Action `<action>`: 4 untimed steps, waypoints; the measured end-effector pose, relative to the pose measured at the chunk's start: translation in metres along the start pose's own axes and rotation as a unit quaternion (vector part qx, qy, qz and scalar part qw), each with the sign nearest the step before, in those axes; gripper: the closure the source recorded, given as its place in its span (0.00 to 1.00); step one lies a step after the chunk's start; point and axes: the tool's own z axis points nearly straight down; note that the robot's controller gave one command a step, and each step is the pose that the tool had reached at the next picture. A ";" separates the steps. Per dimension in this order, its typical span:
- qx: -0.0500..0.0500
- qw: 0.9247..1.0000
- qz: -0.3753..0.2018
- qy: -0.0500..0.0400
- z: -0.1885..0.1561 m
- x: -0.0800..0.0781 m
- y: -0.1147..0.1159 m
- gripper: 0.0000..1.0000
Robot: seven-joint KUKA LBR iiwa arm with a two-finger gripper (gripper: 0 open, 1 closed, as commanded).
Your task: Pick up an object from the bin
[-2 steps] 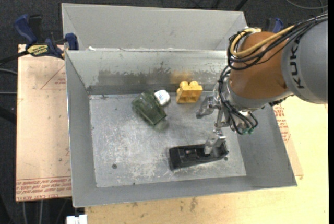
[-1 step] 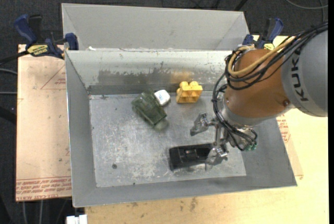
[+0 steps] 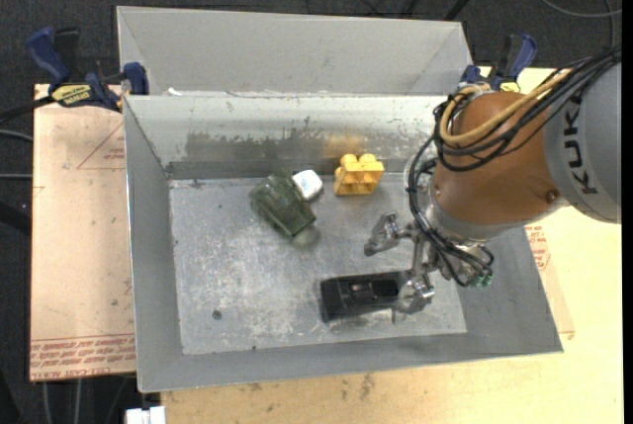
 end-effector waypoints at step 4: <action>-0.001 1.000 0.015 0.004 0.093 -0.014 -0.019 1.00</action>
Offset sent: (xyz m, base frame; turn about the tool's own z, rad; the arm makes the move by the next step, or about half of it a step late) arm 0.0174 -0.0162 -0.1007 0.0324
